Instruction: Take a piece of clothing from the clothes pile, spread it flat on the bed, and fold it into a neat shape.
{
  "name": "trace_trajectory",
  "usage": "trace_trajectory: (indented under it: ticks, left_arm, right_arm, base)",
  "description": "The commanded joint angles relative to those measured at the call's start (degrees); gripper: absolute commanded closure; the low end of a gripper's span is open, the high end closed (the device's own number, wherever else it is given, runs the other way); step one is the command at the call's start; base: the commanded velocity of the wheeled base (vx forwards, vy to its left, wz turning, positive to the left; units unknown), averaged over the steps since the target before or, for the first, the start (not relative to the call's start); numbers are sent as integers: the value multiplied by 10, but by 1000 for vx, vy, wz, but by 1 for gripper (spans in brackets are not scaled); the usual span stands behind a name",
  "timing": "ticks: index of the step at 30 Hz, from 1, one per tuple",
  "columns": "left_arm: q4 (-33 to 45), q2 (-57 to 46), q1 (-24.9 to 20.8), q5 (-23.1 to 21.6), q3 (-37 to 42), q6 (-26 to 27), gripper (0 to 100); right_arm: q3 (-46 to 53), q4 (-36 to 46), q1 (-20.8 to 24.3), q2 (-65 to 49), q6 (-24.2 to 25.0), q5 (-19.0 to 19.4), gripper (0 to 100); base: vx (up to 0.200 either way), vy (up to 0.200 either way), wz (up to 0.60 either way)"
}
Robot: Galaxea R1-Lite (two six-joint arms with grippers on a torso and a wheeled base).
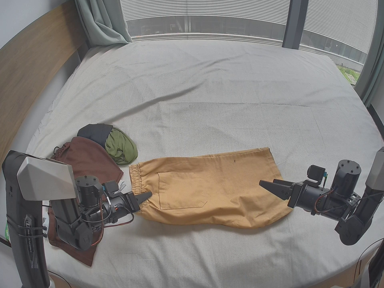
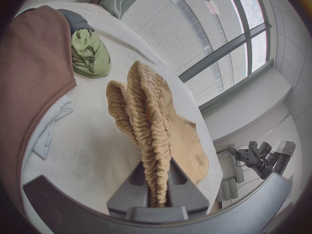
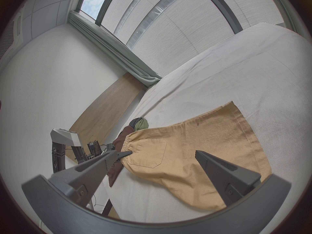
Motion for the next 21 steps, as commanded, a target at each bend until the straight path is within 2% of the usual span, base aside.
trace_trajectory:
  ticks: [1, 15, 21]
  left_arm:
    - [0, -17, 4, 0, 3, 1, 100]
    - [0, -24, 14, -4, 9, 28, 100]
    - [0, -26, 27, -27, 17, 35, 100]
  right_arm:
    - [0, 0, -1, 5, 0, 0, 0]
    - [0, 0, -1, 5, -1, 0, 0]
    - [1, 0, -1, 4, -1, 0, 0]
  base:
    - [0, 0, 0]
    - [0, 0, 0]
    - [0, 0, 0]
